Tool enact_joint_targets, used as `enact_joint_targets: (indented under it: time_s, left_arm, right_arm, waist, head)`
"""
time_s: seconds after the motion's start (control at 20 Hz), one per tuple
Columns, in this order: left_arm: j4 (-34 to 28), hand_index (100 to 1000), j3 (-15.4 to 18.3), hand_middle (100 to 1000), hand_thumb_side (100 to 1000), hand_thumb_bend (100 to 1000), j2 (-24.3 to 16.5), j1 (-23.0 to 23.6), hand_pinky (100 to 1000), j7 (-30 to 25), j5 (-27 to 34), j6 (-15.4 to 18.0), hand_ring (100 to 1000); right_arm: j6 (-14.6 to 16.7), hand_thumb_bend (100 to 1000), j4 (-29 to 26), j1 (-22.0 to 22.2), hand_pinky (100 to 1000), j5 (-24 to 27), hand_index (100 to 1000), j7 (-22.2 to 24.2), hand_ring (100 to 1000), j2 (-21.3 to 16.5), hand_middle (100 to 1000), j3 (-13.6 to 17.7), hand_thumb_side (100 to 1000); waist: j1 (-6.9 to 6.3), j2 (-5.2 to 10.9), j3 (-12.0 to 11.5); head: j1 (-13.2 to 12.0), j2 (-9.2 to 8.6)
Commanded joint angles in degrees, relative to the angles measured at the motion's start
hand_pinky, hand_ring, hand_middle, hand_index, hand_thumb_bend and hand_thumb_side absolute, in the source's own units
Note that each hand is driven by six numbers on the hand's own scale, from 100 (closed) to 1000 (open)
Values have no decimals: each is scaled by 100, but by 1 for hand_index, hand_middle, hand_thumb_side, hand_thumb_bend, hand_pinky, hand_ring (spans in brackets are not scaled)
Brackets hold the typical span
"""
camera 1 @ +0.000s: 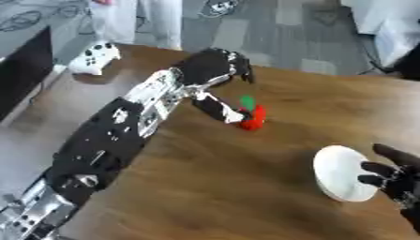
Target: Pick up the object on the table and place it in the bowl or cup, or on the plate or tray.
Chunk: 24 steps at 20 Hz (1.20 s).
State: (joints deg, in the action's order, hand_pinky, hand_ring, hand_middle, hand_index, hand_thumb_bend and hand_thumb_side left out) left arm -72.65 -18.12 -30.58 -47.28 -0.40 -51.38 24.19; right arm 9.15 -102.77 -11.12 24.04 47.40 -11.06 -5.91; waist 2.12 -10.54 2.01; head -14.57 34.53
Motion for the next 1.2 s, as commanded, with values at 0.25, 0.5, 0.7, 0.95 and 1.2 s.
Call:
enact_joint_targets:
  time_s: [0.25, 0.5, 0.7, 0.95, 1.2]
  left_arm:
    - [139, 678, 105, 488, 592, 489, 158, -4, 606, 149, -26, -81, 419]
    - [338, 675, 97, 486, 605, 569, 282, 71, 667, 252, -188, -48, 465]
    - [408, 682, 74, 525, 587, 556, 344, 47, 682, 306, -266, 9, 495]
    - [414, 682, 51, 523, 572, 537, 347, 49, 676, 307, -284, 66, 482]
    - [420, 704, 27, 532, 555, 533, 373, 74, 684, 345, -300, 137, 499]
  right_arm:
    - [3, 100, -102, -117, 901, 37, 980, 40, 926, 16, 1000, -10, 536]
    - [-1, 100, -108, -146, 902, 45, 981, 51, 926, 45, 1000, -12, 536]
    - [-5, 100, -103, -165, 902, 45, 981, 61, 926, 59, 1000, -14, 536]
    - [-1, 100, -115, -174, 902, 56, 981, 64, 926, 58, 1000, -10, 537]
    - [-12, 100, -167, -193, 901, 133, 980, 73, 923, 49, 1000, -17, 549]
  waist:
    - [16, -6, 98]
    - [48, -42, 144]
    - [60, -59, 154]
    - [66, -72, 160]
    - [79, -89, 169]
  head:
    - [-317, -182]
    - [-435, -379]
    - [-490, -460]
    - [-534, -510]
    - [-592, -565]
